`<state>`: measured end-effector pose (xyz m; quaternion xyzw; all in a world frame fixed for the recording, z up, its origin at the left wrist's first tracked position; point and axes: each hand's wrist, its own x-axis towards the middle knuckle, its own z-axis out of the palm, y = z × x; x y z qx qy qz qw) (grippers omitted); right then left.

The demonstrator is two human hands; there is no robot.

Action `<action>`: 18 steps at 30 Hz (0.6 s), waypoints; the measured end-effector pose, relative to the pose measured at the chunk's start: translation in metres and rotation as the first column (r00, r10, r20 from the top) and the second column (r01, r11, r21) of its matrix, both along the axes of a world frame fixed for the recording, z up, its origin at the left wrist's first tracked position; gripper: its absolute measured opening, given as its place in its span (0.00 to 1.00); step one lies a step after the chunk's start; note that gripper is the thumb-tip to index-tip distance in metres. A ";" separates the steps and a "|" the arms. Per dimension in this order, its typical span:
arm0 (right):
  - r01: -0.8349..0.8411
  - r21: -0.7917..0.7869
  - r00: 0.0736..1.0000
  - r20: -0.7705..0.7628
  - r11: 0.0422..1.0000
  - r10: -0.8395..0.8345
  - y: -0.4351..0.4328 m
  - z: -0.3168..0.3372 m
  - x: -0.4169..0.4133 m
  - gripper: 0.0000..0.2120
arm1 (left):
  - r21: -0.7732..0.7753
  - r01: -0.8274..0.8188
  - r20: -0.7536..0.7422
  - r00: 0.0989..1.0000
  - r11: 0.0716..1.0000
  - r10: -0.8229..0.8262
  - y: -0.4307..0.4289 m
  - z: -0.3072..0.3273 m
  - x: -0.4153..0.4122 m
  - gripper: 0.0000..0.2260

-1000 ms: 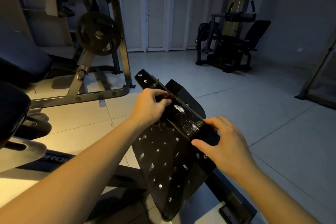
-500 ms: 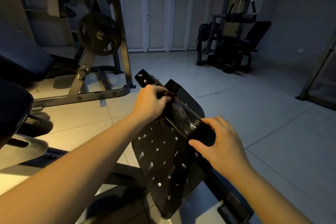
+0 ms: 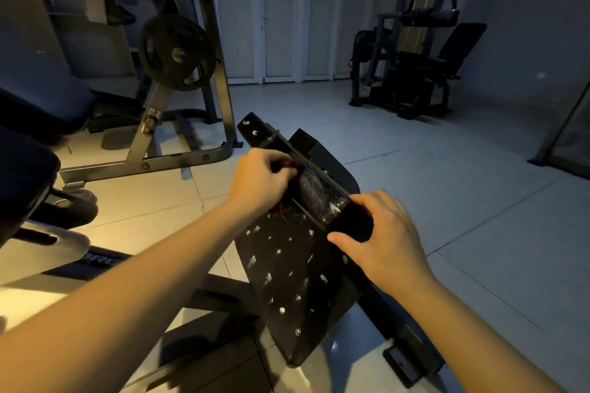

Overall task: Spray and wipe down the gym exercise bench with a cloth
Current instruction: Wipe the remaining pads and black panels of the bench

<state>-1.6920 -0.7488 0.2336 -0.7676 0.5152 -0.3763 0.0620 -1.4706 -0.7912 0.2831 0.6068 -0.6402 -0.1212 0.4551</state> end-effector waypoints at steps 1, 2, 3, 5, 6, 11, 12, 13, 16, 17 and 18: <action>-0.002 0.003 1.000 0.007 1.000 0.002 0.000 0.001 0.000 0.30 | -0.007 0.084 -0.024 0.996 0.996 -0.084 0.017 -0.003 -0.008 0.13; -0.003 0.001 1.000 0.014 1.000 0.003 0.001 0.001 0.000 0.30 | -0.025 0.160 -0.018 0.987 0.987 -0.161 0.035 -0.006 -0.016 0.12; -0.004 -0.003 1.000 0.019 1.000 0.004 0.002 0.000 0.000 0.29 | -0.047 0.214 0.027 0.977 0.976 -0.213 0.052 -0.010 -0.024 0.12; -0.004 -0.011 1.000 0.020 1.000 0.004 0.002 -0.001 0.001 0.29 | -0.103 0.230 0.148 0.966 0.968 -0.214 0.065 -0.015 -0.031 0.12; -0.004 -0.009 1.000 0.019 1.000 0.004 0.002 0.000 0.001 0.30 | -0.103 0.212 0.166 0.967 0.972 -0.194 0.062 -0.014 -0.030 0.13; 0.006 -0.011 1.000 0.020 1.000 -0.006 0.000 -0.002 0.003 0.29 | -0.014 0.066 -0.051 0.997 0.998 -0.066 0.032 -0.003 -0.014 0.13; 0.006 -0.010 1.000 0.024 1.000 -0.005 0.000 -0.004 0.002 0.29 | -0.023 0.121 -0.078 0.989 0.992 -0.123 0.039 -0.006 -0.017 0.12; 0.004 -0.016 1.000 0.027 1.000 -0.004 0.001 -0.005 0.002 0.29 | -0.047 0.183 -0.059 0.981 0.982 -0.185 0.049 -0.011 -0.021 0.12; 0.015 -0.031 0.999 0.033 0.999 -0.014 0.001 -0.008 0.002 0.30 | -0.125 0.216 0.134 0.971 0.968 -0.199 0.061 -0.021 -0.029 0.13; 0.016 -0.026 0.999 0.031 1.000 -0.016 0.002 -0.008 0.002 0.31 | -0.134 0.156 0.135 0.981 0.979 -0.138 0.050 -0.020 -0.026 0.13; 0.018 -0.026 1.000 0.025 1.000 -0.017 0.002 -0.009 0.002 0.31 | -0.110 0.081 0.083 0.994 0.991 -0.072 0.037 -0.017 -0.020 0.12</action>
